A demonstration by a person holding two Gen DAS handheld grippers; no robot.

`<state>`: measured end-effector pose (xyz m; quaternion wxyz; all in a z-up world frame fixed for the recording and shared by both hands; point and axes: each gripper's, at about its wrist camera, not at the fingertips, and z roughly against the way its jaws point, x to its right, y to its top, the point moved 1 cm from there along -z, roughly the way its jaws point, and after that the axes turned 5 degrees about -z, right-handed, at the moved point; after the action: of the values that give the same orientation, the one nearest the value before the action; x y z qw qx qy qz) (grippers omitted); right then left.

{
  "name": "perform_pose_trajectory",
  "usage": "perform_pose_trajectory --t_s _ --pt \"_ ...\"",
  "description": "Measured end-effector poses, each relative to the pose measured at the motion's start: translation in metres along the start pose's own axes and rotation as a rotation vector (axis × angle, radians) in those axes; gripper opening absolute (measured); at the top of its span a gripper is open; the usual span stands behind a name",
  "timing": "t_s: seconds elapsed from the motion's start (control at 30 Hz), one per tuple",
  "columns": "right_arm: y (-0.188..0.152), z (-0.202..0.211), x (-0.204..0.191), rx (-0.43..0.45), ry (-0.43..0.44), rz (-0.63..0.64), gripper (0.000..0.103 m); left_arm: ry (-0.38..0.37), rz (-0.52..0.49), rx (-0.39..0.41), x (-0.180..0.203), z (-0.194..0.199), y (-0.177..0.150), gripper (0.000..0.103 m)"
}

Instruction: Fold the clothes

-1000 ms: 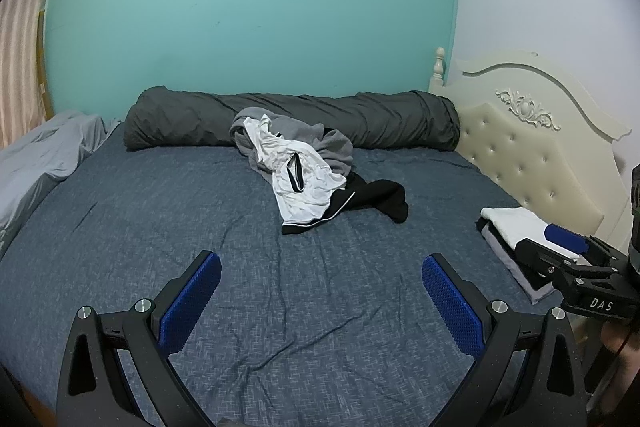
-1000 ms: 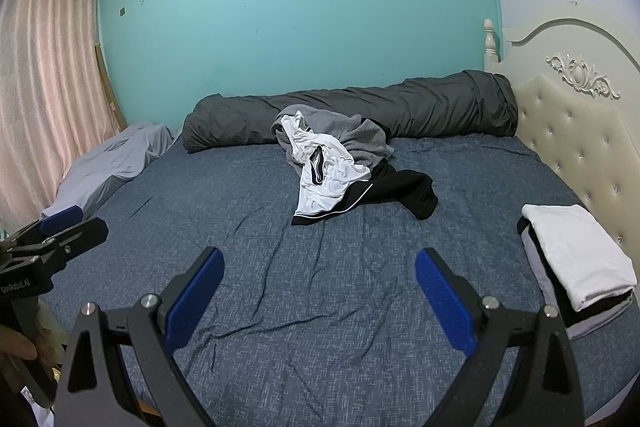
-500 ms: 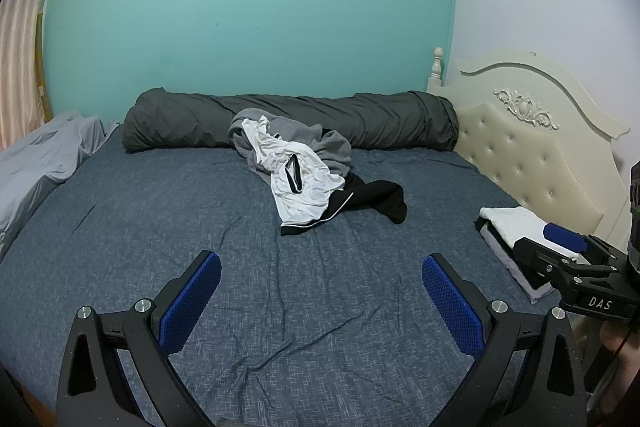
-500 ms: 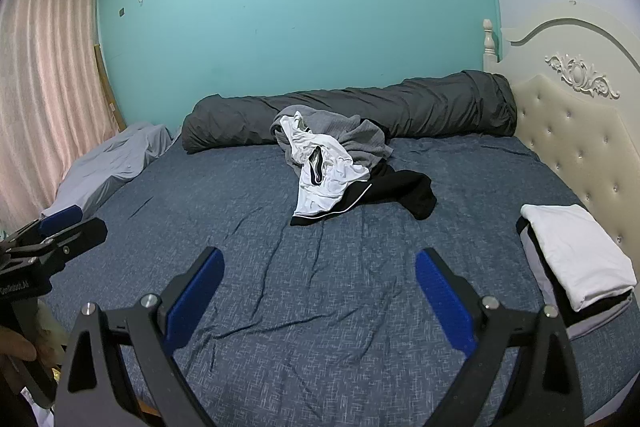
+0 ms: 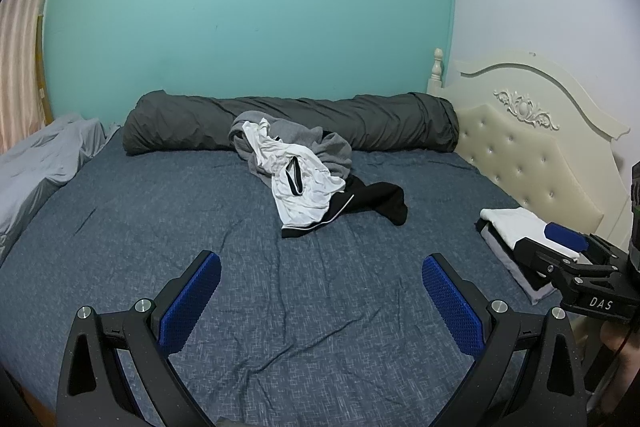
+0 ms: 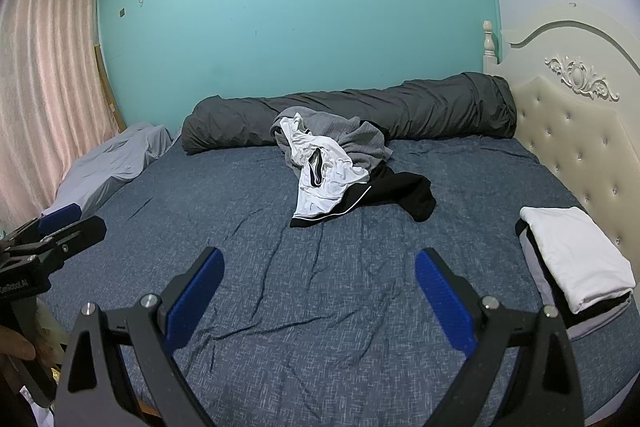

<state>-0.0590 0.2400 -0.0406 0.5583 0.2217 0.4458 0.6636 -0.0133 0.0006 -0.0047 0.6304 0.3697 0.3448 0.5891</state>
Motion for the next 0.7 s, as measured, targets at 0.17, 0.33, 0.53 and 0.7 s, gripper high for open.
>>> perform_pose_trajectory --t_s 0.17,0.33,0.53,0.7 --pt "0.0011 -0.0002 -0.0001 0.000 -0.001 0.000 0.097 -0.001 0.000 0.003 -0.0006 -0.0004 -0.0019 0.103" --pt "0.0022 -0.0006 -0.0001 -0.001 -0.002 0.001 0.097 -0.003 -0.002 0.003 -0.0006 -0.0015 -0.0033 0.103" --pt "0.0021 -0.0006 -0.0006 -0.001 -0.003 0.001 0.097 -0.002 -0.001 0.004 -0.0008 -0.0012 -0.0040 0.102" --pt "0.0021 -0.0009 -0.0009 0.000 -0.003 0.001 0.097 -0.004 0.001 0.003 -0.0027 -0.0024 -0.0032 0.102"
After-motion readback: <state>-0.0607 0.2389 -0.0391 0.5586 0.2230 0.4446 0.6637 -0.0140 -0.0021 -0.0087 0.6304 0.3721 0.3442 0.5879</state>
